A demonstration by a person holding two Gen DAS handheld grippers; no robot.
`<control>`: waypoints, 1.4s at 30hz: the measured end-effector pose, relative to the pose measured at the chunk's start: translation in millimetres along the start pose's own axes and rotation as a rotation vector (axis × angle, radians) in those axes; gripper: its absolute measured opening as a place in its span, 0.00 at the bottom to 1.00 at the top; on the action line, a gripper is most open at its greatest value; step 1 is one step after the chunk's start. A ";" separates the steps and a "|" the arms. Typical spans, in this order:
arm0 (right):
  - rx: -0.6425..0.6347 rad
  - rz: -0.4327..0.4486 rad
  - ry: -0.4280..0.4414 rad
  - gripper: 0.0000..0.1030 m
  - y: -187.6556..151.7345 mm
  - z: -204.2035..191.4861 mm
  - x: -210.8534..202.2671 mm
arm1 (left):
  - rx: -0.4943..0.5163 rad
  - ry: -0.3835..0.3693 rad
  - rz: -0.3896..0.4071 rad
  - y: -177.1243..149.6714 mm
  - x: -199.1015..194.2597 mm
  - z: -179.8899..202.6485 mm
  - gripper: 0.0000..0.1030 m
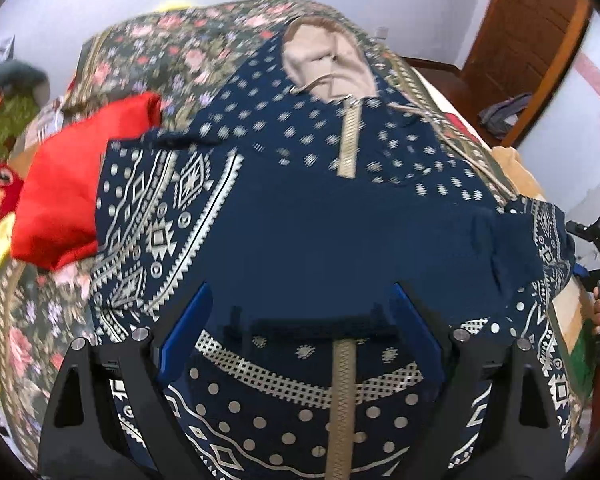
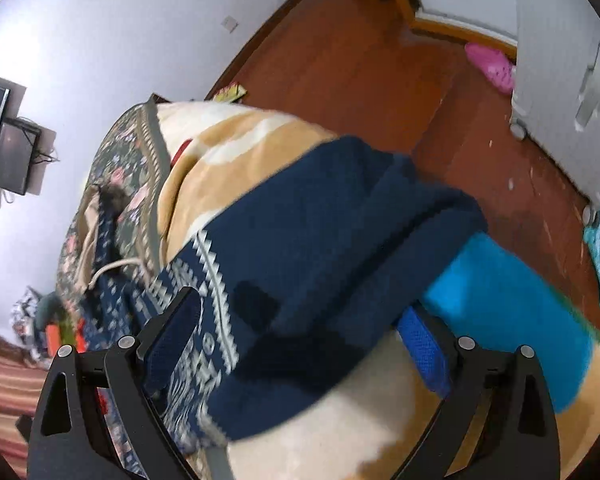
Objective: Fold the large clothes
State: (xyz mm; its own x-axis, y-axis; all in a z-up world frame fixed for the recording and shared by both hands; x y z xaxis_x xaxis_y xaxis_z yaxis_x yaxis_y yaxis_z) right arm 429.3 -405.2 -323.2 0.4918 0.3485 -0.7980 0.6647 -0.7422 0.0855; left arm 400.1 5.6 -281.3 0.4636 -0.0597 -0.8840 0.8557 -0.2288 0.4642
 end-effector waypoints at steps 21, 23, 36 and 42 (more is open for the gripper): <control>-0.208 0.115 0.181 0.10 -19.5 -106.4 -91.0 | -0.041 0.001 0.081 -24.9 -49.5 -29.8 0.88; -0.277 0.121 0.230 0.09 -37.3 -137.1 -105.6 | -0.044 0.004 0.096 -27.6 -56.9 -33.5 0.88; -0.537 -0.148 0.276 0.09 -187.0 -228.5 -40.5 | -0.095 0.006 0.135 -62.7 -84.2 -63.9 0.88; -0.538 -0.351 0.145 0.10 -241.6 -196.5 27.7 | -0.119 -0.003 0.113 -79.9 -82.3 -75.9 0.88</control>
Point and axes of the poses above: each gripper's, at about its wrist camera, not at the fingertips, and x roughly the way its jaws point, z to its right, y to its top, the point moved 7 cm from there along x, roughly the way its jaws point, and after that the axes turned 15 degrees about x, right-handed, at the moved point
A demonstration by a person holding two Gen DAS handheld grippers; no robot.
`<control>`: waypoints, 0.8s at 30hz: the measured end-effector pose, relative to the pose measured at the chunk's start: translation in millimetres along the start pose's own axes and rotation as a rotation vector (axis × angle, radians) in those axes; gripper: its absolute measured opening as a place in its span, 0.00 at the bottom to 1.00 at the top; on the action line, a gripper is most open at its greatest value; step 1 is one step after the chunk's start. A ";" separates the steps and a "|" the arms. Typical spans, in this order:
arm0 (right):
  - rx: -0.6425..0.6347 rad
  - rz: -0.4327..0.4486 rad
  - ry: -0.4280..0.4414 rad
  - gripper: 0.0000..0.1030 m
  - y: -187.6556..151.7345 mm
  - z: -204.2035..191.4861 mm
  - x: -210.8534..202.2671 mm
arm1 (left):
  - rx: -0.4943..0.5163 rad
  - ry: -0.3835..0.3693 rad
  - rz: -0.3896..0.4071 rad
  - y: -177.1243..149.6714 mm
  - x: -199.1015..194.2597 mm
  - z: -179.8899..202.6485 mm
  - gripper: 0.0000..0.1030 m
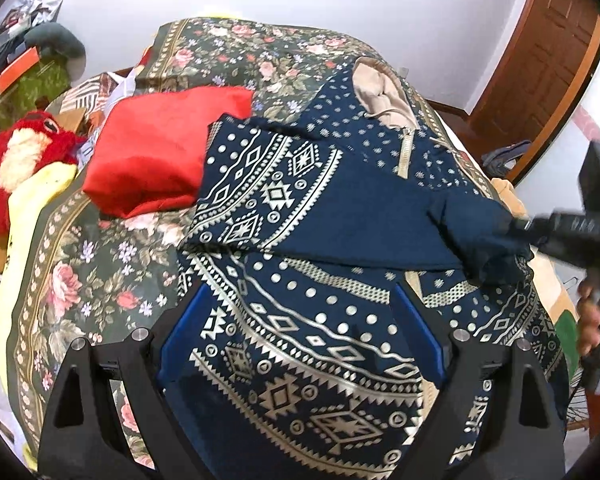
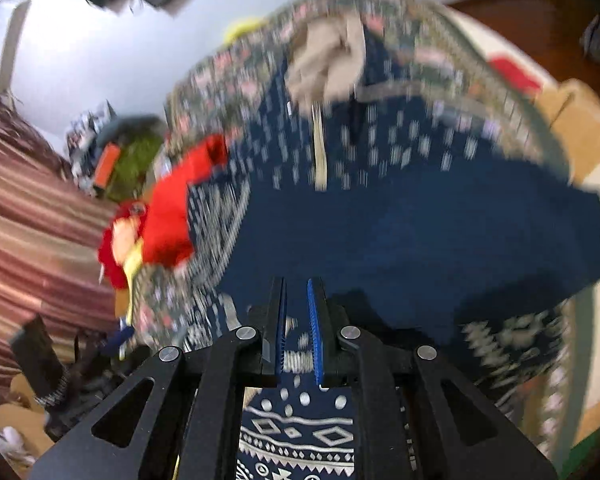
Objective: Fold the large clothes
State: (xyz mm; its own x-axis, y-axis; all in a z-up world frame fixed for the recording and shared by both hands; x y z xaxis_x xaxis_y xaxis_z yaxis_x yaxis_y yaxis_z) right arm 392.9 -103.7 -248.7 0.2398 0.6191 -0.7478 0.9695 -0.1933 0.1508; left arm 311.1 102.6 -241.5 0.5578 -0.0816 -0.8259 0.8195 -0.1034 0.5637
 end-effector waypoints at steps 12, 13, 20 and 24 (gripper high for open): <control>-0.130 0.156 -0.071 0.15 3.4 9.8 -66.3 | 0.104 -0.026 0.042 42.7 -1.5 46.1 0.88; -0.136 0.184 -0.079 0.19 5.9 12.1 -74.5 | 0.123 -0.033 0.046 49.7 -1.1 55.5 0.88; -0.168 0.349 -0.172 0.43 19.0 50.7 -128.3 | 0.308 -0.102 0.067 93.3 6.6 144.1 0.88; -0.138 0.373 -0.203 0.55 18.3 79.9 -138.6 | 0.437 -0.185 0.064 102.8 19.1 205.5 0.88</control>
Point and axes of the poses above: each gripper's, at about its wrist camera, not at the fingertips, and x roughly the way its jaws point, z to its right, y to its top, the point moved 7 cm from there along x, roughly the way its jaws point, and after that the axes turned 15 degrees about x, right-handed, at the moved point
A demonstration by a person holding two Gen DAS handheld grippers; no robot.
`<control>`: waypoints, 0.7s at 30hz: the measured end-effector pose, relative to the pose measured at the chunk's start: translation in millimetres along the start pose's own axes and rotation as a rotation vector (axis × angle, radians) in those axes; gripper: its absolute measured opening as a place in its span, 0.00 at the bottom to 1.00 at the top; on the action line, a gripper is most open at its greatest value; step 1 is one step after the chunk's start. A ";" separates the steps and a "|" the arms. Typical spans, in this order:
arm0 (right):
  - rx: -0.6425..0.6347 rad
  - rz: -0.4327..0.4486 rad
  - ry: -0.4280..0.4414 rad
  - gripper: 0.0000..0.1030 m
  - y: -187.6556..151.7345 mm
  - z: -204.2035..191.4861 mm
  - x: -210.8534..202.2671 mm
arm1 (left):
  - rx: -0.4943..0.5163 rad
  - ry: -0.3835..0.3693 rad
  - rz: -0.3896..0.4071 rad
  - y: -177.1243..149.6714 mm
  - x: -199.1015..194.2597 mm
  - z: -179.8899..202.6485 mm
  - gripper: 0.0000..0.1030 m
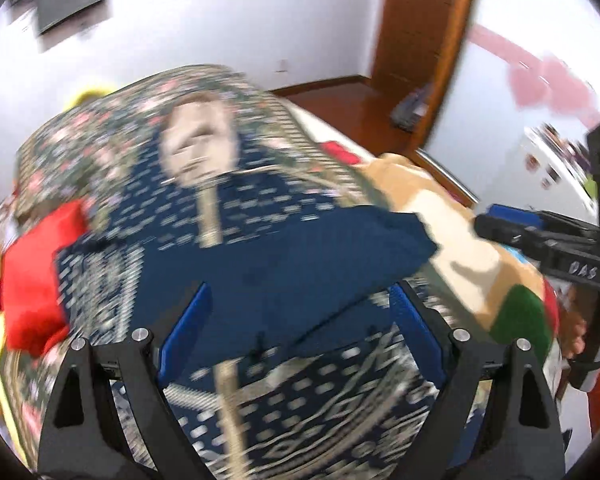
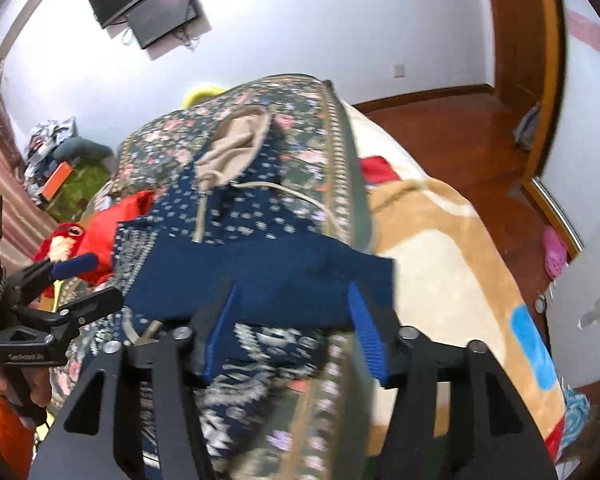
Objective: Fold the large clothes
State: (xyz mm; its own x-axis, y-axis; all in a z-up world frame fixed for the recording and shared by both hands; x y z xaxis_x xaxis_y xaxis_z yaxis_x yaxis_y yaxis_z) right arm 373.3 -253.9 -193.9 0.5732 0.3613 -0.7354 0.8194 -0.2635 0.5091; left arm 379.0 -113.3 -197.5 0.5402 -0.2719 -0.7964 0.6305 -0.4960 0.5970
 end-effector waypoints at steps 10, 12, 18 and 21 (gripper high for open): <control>0.135 -0.078 -0.025 0.55 -19.3 57.3 22.5 | 0.239 -0.047 -0.193 1.5 98.0 56.0 0.70; 0.132 -0.087 -0.032 0.55 -22.5 61.6 24.0 | 0.263 -0.067 -0.214 -0.1 111.8 62.0 0.67; 0.142 -0.121 -0.027 0.55 -29.7 71.8 30.3 | 0.319 -0.080 -0.210 2.9 136.2 71.6 0.49; 0.134 -0.128 -0.032 0.55 -32.2 71.5 31.5 | 0.273 -0.102 -0.172 8.5 133.5 62.3 0.20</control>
Point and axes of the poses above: each gripper's, at about its wrist camera, not at the fingertips, and x roughly the way its jaws point, z to its right, y to its top, the point moved 7 cm from there along x, roughly the way its jaws point, and after that the axes turned 15 degrees about x, right-handed, at the moved point
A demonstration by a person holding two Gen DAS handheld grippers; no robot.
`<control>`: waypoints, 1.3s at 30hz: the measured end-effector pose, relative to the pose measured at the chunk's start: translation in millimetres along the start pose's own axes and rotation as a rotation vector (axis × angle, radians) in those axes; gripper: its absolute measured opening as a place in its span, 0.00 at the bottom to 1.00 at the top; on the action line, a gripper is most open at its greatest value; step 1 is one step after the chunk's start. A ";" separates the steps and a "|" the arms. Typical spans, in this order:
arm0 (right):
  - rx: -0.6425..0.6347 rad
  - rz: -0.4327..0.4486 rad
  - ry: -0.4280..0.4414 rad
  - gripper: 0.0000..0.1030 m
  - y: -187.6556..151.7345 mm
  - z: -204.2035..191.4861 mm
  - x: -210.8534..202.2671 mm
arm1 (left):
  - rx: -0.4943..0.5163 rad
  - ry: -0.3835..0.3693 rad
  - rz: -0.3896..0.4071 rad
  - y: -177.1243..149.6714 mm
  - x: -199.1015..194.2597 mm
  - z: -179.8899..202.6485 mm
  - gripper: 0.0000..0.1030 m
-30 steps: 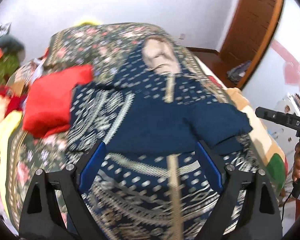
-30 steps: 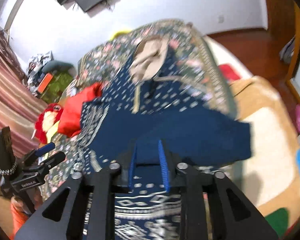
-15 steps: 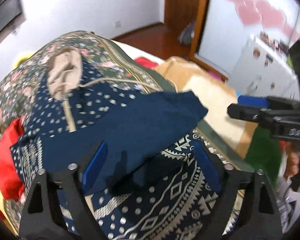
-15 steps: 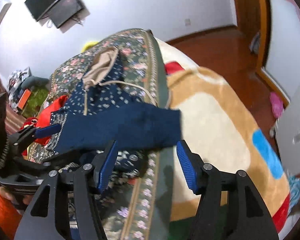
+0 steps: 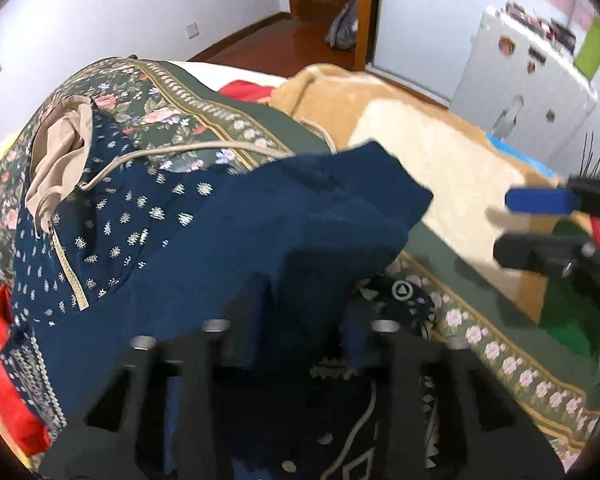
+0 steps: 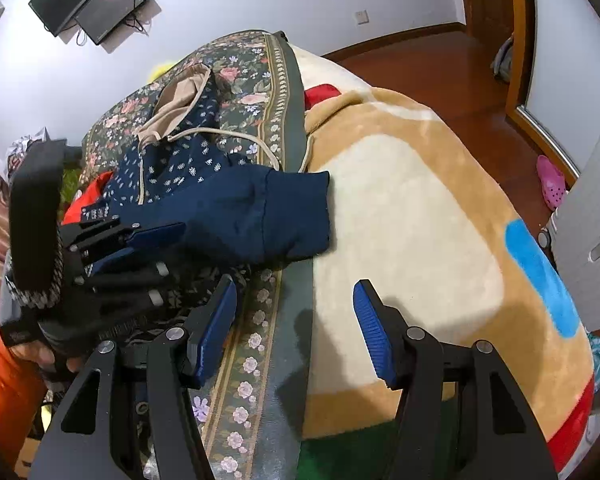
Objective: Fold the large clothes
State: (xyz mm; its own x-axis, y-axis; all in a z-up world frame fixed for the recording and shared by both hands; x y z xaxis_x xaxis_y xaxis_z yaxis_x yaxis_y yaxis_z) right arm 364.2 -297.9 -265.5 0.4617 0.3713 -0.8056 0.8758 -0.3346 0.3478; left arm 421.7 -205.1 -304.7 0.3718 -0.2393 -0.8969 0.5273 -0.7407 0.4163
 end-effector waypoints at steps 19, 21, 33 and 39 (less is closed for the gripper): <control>-0.248 -0.064 -0.022 0.63 -7.5 -68.0 33.6 | -0.394 0.200 0.301 -56.0 -152.6 -143.9 0.06; -0.261 -0.087 -0.038 0.63 -11.6 -69.1 42.3 | -0.447 0.219 0.280 -82.0 -150.6 -157.1 0.06; -0.218 -0.148 -0.109 0.66 -28.0 -55.3 67.6 | -0.580 0.175 -0.114 -249.4 -67.2 -132.6 0.42; -0.212 -0.137 -0.133 0.69 -28.3 -53.6 66.2 | -0.497 0.263 -0.090 -240.5 -87.3 -127.2 0.59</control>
State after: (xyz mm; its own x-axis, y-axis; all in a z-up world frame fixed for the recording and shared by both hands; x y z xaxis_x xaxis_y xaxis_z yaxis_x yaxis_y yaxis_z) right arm 377.5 -217.5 -302.9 0.3270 0.2789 -0.9029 0.9450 -0.0956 0.3128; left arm 359.6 73.8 -307.5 0.4531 0.0230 -0.8912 0.8381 -0.3516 0.4170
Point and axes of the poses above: each gripper's, at about its wrist camera, not at the fingertips, and x roughly the way its jaws point, z to its right, y to its top, the point moved 7 cm from there along x, roughly the way its jaws point, and after that the axes turned 15 degrees about x, right-handed, at the moved point
